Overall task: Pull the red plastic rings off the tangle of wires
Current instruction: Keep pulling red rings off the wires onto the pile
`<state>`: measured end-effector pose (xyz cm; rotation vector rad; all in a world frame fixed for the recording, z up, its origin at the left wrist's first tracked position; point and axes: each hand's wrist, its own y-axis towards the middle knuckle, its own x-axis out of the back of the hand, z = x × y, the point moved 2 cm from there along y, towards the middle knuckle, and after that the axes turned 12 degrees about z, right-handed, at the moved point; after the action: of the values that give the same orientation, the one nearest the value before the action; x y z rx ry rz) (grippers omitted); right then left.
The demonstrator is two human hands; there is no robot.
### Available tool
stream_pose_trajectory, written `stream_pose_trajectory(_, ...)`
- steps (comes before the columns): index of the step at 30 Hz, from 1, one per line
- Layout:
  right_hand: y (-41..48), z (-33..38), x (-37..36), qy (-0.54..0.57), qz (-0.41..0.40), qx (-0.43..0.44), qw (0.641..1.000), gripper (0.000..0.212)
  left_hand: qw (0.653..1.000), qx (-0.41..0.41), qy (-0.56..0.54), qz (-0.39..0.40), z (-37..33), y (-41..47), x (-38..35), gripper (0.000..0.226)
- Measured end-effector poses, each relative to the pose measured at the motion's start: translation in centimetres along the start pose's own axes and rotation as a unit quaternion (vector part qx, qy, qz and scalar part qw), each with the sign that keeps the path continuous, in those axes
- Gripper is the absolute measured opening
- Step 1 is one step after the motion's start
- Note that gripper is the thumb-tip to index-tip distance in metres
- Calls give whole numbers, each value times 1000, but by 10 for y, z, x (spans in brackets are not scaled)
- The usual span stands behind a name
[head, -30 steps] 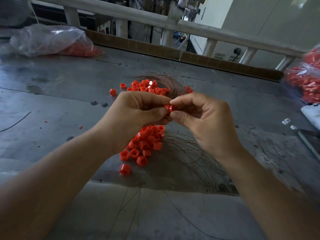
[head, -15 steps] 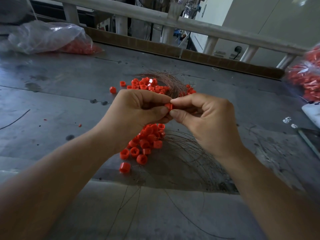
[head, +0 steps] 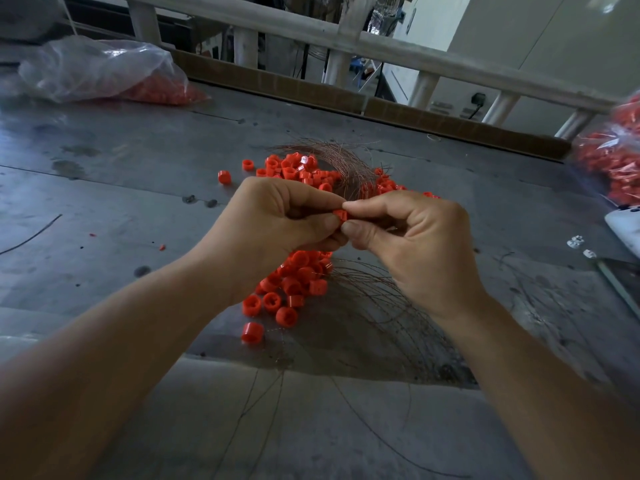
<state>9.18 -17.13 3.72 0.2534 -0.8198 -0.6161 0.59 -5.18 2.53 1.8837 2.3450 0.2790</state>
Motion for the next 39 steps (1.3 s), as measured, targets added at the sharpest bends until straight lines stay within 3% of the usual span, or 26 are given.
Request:
stream_pose_trajectory(19, 2, 2, 4, 74, 37, 1, 997, 21, 991, 43, -100, 72, 0, -1, 3, 19)
stream_pose_trajectory(24, 4, 0, 9, 78, 149, -19, 986, 36, 983, 63, -118, 126, -4, -2, 4, 32)
stream_pose_trajectory(28, 4, 3, 11, 89, 219, -17, 971, 19, 977, 79, -130, 153, -5, -3, 3, 47)
stream_pose_trajectory(34, 3, 7, 8, 91, 162, -11, 982, 6, 977, 39, -149, 148, -6, -4, -2, 40)
stream_pose_trajectory(39, 1, 9, 4, 22, 151, -6, 988, 9, 990, 1, -32, 136, -7, -6, -7, 56)
